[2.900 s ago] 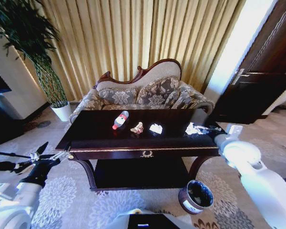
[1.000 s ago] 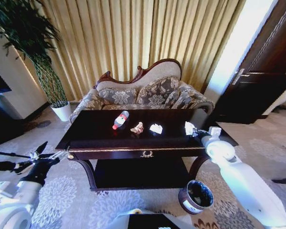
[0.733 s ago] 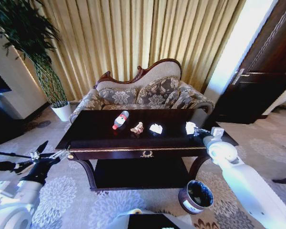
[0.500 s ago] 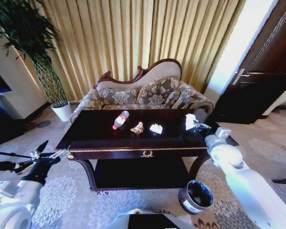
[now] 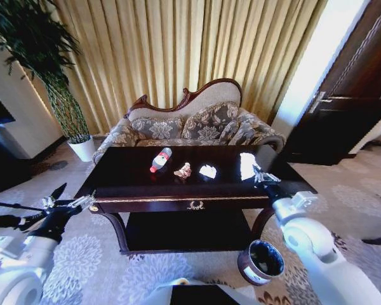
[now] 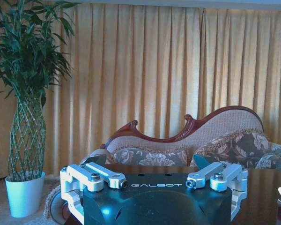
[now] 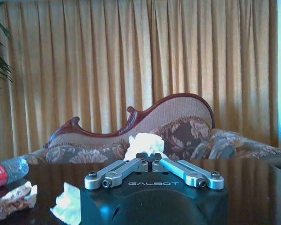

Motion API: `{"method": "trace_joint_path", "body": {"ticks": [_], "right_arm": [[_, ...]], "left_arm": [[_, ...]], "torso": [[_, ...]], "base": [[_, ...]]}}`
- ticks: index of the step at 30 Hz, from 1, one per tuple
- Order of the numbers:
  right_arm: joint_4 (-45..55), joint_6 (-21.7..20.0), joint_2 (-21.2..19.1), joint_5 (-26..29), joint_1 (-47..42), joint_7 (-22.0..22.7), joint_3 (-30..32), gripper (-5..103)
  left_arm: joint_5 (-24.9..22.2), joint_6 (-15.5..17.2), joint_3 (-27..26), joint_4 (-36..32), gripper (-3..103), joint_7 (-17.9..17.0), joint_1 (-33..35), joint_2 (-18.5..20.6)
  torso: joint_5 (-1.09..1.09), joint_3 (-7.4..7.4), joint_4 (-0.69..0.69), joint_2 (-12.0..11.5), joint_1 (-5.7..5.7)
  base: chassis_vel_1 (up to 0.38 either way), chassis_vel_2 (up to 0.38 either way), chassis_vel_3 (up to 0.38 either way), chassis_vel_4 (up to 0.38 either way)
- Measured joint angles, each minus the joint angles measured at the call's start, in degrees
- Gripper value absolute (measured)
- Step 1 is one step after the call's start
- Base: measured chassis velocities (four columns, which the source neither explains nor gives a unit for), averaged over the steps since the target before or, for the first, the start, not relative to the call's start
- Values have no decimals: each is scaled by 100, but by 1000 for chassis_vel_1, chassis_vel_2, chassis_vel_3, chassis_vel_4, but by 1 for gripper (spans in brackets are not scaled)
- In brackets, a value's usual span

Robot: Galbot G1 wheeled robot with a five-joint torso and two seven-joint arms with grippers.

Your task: Move to the front of the table and place the trash on the table into the trash bin.

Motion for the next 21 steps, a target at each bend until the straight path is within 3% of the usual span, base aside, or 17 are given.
{"method": "trace_joint_path", "body": {"ticks": [13, 21], "right_arm": [[9, -61, 27, -64, -20, 20, 42, 0], [-56, -69, 22, -84, -15, 25, 38, 0]], "left_arm": [[-21, 39, 12, -25, 100, -22, 16, -31], [-6, 43, 28, -27, 100, -20, 23, -58]], "torso": [[0, 1, 0, -1, 1], [1, 1, -1, 0, 1]], "base": [[36, -37, -39, 42], [210, -202, -208, 199]]}}
